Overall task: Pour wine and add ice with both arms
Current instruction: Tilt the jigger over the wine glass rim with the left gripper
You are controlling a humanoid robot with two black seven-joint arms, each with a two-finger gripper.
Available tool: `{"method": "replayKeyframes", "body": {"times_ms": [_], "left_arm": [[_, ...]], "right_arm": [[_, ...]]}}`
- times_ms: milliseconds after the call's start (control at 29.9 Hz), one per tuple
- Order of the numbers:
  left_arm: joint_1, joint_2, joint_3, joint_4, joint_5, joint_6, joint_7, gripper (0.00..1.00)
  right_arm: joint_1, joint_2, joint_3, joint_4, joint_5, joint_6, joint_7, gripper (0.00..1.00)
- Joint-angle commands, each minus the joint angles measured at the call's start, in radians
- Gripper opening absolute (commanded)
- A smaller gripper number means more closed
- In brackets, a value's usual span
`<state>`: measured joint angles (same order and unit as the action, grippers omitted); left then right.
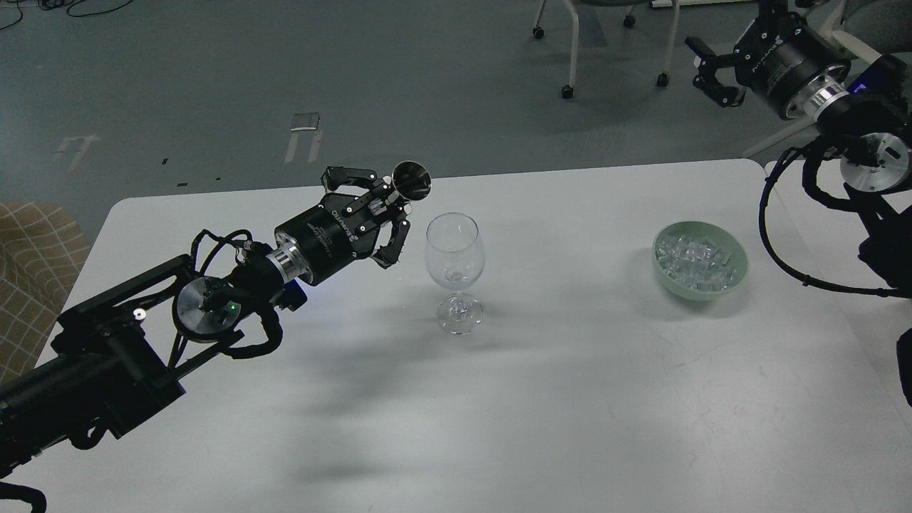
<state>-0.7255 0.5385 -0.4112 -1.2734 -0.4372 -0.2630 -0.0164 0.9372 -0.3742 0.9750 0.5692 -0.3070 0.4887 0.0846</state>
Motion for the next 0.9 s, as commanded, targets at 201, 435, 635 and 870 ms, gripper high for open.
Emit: {"method": "replayKeyframes", "body": {"times_ms": [201,435,635,870], "left_arm": [[-0.006,0.003,0.0,-0.009,0.031,0.002,-0.008,0.0],[-0.011,0.008,0.0,-0.011,0.077,0.017,-0.028,0.0],[-0.02,0.003,0.0,-0.011,0.08,0.022,-0.028,0.0],[-0.025,0.005,0.012,-0.015,0.104,0.022,-0.028,0.0]], "right_arm": [[0.0,0.001,0.002,0.0,0.0,0.0,0.0,1.0],[0.002,0.0,0.002,0.0,-0.001,0.0,0.001,1.0],[0.002,0.0,0.002,0.0,-0.001,0.0,0.001,1.0],[0.003,-0.002,0.002,0.0,0.0,0.0,0.001,1.0]]}}
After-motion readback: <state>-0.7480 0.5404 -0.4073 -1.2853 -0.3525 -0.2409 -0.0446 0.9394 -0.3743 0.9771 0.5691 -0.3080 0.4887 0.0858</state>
